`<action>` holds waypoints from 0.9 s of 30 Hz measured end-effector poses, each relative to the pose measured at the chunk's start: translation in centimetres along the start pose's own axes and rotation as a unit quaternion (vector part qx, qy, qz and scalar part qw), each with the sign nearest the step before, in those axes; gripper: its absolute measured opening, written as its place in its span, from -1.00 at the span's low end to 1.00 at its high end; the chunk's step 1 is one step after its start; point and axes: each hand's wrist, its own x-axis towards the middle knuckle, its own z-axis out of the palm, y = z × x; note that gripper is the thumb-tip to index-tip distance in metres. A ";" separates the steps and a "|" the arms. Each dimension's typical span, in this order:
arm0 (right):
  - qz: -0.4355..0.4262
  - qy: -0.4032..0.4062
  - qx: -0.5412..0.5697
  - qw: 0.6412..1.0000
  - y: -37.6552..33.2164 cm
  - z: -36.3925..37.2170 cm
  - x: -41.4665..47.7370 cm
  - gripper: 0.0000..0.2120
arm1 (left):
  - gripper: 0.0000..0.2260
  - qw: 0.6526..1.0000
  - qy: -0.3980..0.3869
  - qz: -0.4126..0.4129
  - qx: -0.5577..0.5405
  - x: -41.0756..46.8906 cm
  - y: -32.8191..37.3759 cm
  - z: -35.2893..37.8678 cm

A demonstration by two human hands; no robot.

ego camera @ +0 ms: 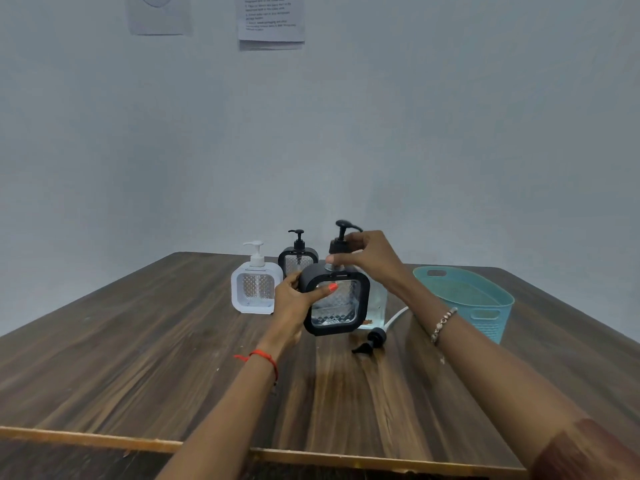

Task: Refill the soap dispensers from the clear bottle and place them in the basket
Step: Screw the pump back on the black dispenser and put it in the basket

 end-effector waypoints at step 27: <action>0.005 0.051 -0.040 0.998 3.6 0.1 -0.6 -0.79 | -0.66 0.999 -0.012 -0.032 -0.031 0.2 -1.1 -0.1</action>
